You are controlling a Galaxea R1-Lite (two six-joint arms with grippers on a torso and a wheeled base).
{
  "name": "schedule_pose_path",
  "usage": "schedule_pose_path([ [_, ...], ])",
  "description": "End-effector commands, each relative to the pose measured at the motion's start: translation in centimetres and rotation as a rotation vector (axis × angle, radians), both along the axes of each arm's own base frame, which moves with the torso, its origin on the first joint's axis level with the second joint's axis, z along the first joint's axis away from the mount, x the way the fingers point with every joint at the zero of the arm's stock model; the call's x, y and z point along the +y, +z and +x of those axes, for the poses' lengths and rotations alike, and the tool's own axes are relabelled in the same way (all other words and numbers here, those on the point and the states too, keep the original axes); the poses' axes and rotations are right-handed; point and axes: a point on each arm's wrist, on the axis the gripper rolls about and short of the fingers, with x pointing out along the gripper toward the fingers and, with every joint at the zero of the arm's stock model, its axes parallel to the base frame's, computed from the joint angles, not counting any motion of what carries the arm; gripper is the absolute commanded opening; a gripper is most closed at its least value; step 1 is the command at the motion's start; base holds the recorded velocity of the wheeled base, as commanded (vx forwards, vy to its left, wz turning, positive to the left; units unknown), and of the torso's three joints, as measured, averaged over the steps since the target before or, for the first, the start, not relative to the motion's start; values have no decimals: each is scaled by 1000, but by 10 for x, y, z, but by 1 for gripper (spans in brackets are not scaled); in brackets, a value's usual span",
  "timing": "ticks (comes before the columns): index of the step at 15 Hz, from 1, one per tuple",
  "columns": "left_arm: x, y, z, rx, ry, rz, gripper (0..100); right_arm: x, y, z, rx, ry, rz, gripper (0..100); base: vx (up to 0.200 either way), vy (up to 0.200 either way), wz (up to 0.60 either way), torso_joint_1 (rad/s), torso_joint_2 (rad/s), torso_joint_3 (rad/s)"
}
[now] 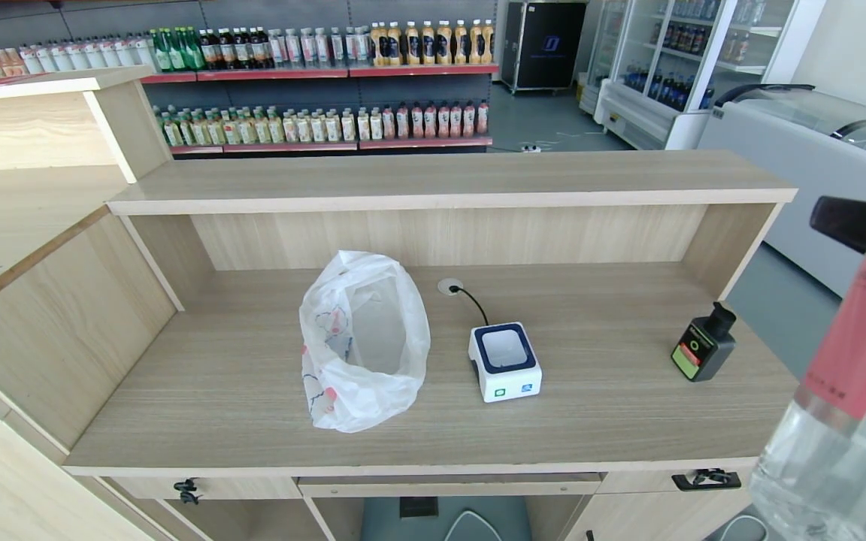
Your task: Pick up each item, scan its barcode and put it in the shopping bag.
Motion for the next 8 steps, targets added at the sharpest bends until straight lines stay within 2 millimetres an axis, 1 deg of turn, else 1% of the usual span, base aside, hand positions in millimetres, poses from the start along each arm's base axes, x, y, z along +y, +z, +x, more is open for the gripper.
schedule_pose_path([
  [1,0,0,0,0,1,0,100,-3,-4,13,13,-50,-12,0,0,0,0,0,0,0],
  [2,0,0,0,0,1,0,100,-5,-7,20,10,-85,-21,0,0,0,0,0,0,0],
  [3,0,0,0,0,1,0,100,-11,-12,34,-22,-152,-42,0,0,0,0,0,0,0],
  [4,0,0,0,0,1,0,100,-22,-22,54,-78,-262,-83,0,0,0,0,0,0,0],
  [5,0,0,0,0,0,0,100,-34,-30,67,-105,-353,-114,0,0,0,0,0,0,0],
  [6,0,0,0,0,1,0,100,-40,-34,72,-110,-398,-126,0,0,0,0,0,0,0],
  [7,0,0,0,0,1,0,100,-49,-37,75,-108,-483,-133,0,0,0,0,0,0,0],
  [8,0,0,0,0,1,0,100,-62,-41,76,-85,-616,-128,0,0,0,0,0,0,0],
])
